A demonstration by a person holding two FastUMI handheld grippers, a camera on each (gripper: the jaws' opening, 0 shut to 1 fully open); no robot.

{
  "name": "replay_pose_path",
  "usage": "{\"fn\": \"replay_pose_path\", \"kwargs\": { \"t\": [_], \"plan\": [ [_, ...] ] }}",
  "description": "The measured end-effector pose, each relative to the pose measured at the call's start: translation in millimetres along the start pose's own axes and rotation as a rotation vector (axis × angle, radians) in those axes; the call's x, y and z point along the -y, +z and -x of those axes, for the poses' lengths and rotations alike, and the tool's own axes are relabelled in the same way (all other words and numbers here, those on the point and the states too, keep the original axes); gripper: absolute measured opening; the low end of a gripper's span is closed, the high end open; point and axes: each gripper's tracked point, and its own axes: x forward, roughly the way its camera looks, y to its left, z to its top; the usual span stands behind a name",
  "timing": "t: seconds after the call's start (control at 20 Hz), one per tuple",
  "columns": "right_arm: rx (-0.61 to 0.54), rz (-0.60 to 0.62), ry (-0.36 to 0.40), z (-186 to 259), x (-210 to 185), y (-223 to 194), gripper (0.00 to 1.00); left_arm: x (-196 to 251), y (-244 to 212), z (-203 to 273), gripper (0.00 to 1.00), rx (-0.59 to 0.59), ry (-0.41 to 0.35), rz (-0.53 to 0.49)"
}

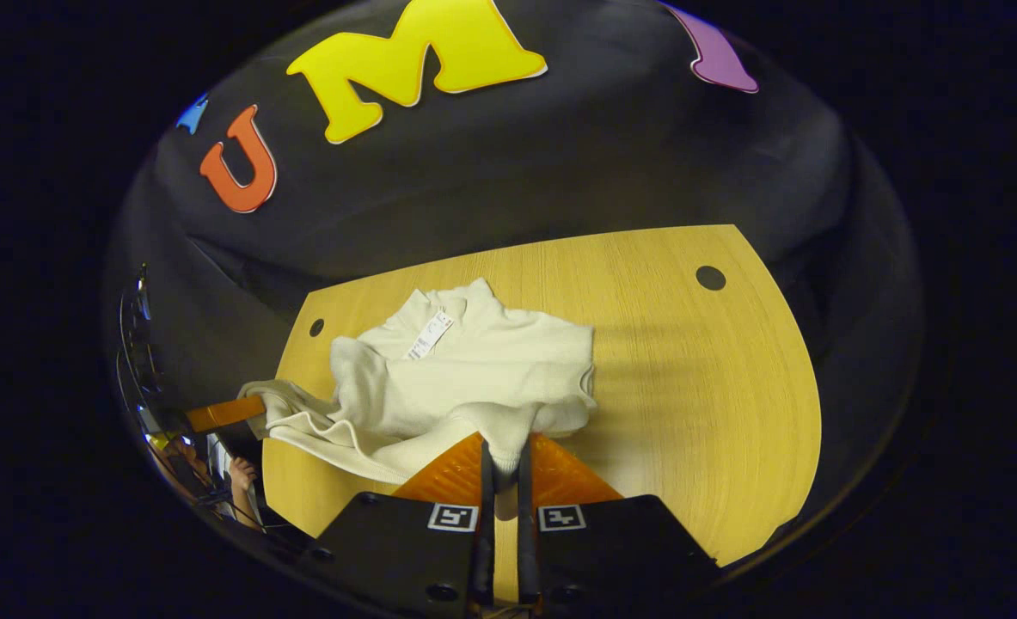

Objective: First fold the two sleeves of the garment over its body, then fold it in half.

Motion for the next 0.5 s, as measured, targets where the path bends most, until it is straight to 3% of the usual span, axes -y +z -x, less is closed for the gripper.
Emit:
{"fn": "replay_pose_path", "kwargs": {
  "t": [0.5],
  "plan": [
    [-0.034,-0.085,-0.051,-126.9,6.8,42.4,0.11,8.2,34.9,-125.0,0.05,-0.093,0.026,0.013]
  ]
}}
